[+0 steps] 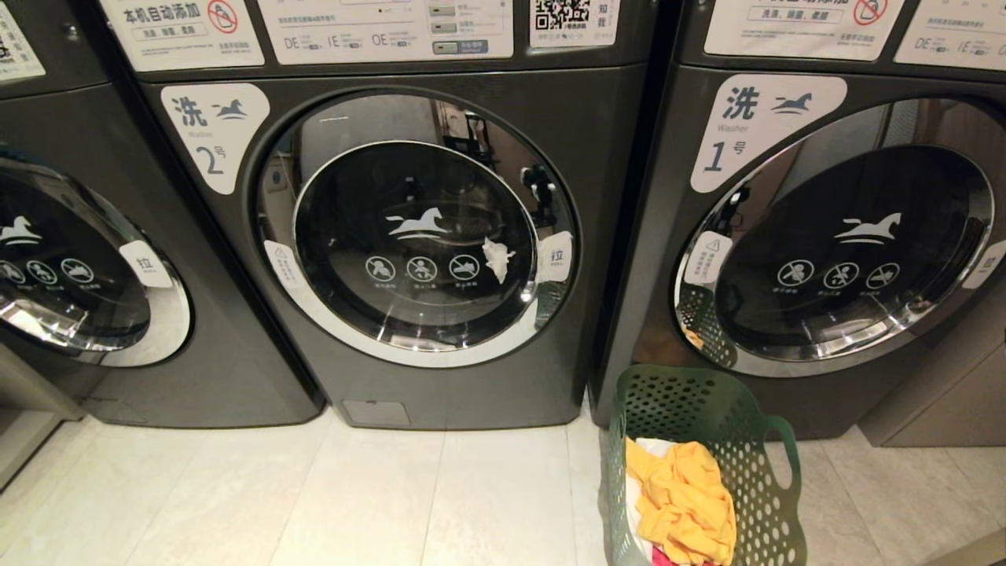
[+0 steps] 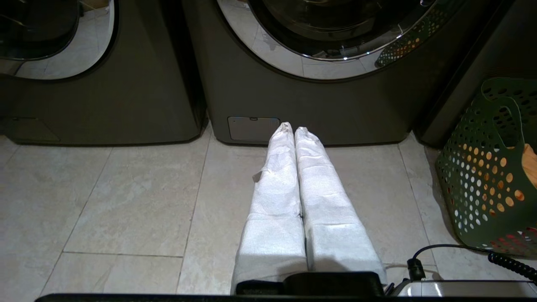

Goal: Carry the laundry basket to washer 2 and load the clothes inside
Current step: Open the lid of the washing machine

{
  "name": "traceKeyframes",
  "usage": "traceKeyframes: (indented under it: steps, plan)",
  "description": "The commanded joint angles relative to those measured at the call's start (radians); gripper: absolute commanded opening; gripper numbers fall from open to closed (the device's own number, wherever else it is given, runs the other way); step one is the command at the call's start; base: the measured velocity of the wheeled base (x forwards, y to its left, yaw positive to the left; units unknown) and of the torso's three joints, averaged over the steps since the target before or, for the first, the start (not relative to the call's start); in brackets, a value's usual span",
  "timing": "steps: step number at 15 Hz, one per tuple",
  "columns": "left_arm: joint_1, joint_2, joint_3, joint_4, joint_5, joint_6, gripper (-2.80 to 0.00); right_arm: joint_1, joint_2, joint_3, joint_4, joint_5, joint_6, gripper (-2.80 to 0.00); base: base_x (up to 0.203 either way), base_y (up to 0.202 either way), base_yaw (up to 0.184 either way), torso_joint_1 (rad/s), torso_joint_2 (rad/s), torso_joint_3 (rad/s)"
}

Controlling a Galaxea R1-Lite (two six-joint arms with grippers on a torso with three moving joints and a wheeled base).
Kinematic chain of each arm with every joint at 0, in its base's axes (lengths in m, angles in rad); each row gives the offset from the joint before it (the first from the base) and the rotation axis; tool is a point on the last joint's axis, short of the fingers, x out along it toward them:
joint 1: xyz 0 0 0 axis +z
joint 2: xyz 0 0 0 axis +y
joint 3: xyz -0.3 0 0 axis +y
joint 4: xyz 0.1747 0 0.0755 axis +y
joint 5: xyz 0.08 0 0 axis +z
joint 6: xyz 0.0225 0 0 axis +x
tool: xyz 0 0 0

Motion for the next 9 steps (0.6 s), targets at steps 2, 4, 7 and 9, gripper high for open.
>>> traceKeyframes:
  steps: [2, 4, 7, 9]
  plan:
    - [0.001, 0.002, 0.000, 0.000, 0.001, 0.002, -2.80, 0.000, 0.001, 0.000, 0.000, 0.000, -0.001, -2.80, 0.000, 0.000, 0.000, 0.000, 0.00, 0.000]
    - [0.000, 0.001, 0.001, 0.000, 0.001, 0.002, -2.80, 0.000, 0.001, 0.000, 0.000, 0.000, -0.001, -2.80, -0.001, -0.140, -0.005, 0.003, 0.00, 0.001]
    - [0.000, 0.001, 0.001, -0.002, 0.001, 0.002, -2.80, 0.001, 0.001, 0.000, 0.000, 0.000, -0.001, -2.80, 0.000, -0.194, 0.000, 0.003, 0.00, 0.005]
    - [0.000, 0.001, 0.001, -0.002, 0.001, 0.002, -2.80, 0.000, 0.001, 0.000, 0.000, 0.000, 0.001, -2.80, 0.000, -0.193, 0.002, 0.005, 0.00, 0.001]
